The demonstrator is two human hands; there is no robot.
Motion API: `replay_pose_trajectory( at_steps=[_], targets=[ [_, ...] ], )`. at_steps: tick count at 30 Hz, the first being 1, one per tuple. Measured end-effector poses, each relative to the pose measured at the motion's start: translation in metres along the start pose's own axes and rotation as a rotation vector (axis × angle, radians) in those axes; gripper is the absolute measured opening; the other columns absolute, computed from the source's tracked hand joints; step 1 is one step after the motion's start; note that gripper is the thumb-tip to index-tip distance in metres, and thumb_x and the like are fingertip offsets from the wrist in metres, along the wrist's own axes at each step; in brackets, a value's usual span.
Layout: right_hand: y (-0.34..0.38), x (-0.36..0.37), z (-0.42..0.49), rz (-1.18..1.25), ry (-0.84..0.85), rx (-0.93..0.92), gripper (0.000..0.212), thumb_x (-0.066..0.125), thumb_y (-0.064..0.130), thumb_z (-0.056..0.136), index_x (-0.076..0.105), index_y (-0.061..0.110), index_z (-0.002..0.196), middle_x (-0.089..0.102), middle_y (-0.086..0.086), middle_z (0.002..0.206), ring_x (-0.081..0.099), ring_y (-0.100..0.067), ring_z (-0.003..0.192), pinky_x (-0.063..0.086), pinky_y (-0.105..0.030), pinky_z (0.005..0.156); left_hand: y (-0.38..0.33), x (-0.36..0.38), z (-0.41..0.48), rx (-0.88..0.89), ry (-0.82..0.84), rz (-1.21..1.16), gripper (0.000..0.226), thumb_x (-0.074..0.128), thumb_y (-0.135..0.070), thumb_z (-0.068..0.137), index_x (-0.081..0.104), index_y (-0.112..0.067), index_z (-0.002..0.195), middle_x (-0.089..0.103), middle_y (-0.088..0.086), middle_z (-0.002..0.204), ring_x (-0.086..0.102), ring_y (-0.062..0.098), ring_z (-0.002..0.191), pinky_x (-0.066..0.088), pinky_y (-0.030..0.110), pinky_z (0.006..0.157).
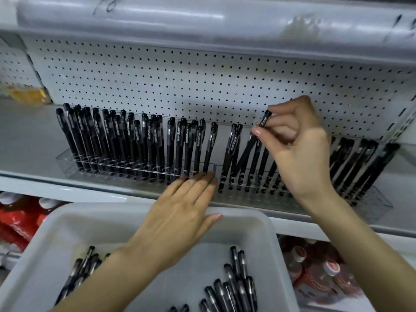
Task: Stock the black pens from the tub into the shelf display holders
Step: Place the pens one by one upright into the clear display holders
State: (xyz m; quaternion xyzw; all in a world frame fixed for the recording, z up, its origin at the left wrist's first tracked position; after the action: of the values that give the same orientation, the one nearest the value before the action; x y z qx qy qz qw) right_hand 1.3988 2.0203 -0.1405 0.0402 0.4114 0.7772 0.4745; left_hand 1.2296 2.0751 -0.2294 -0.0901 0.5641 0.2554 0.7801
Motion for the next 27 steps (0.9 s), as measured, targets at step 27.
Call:
replay_pose_trajectory(
  at_steps=[27],
  targets=[
    [0.037, 0.030, -0.121, 0.138, 0.773, 0.278, 0.021, 0.074, 0.028, 0.072, 0.069, 0.014, 0.087, 0.068, 0.000, 0.078, 0.065, -0.014, 0.070, 0.055, -0.029, 0.067, 0.018, -0.050, -0.106, -0.260, 0.169, -0.482, 0.076, 0.013, -0.069, 0.086, 0.021, -0.028, 0.150, 0.017, -0.015, 0.154, 0.007, -0.012, 0.135, 0.001, 0.006, 0.108]
  ],
)
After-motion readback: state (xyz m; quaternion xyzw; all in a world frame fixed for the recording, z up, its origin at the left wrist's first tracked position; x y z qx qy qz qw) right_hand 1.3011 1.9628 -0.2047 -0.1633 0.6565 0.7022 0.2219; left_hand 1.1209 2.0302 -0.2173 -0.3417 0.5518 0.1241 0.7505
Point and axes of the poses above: each hand's wrist, its own z-axis towards the middle knuckle, its own x-axis out of the palm, y = z × x, the point moved 4 cm from there along z, towards the middle knuckle
